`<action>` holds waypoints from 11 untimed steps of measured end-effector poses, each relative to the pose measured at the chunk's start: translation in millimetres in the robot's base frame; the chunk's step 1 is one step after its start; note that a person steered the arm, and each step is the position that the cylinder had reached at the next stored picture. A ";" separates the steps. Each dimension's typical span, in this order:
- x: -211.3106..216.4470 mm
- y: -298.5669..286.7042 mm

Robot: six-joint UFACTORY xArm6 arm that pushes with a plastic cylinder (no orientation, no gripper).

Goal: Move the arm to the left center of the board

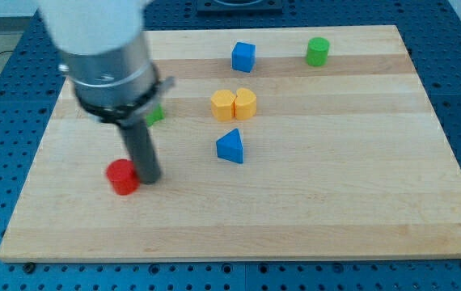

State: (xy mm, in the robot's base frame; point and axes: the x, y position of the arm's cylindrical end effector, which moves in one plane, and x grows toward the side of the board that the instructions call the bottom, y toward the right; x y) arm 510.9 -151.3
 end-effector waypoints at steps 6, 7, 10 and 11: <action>16.6 -76.2; 19.6 -77.4; 29.1 -98.0; -9.6 -106.7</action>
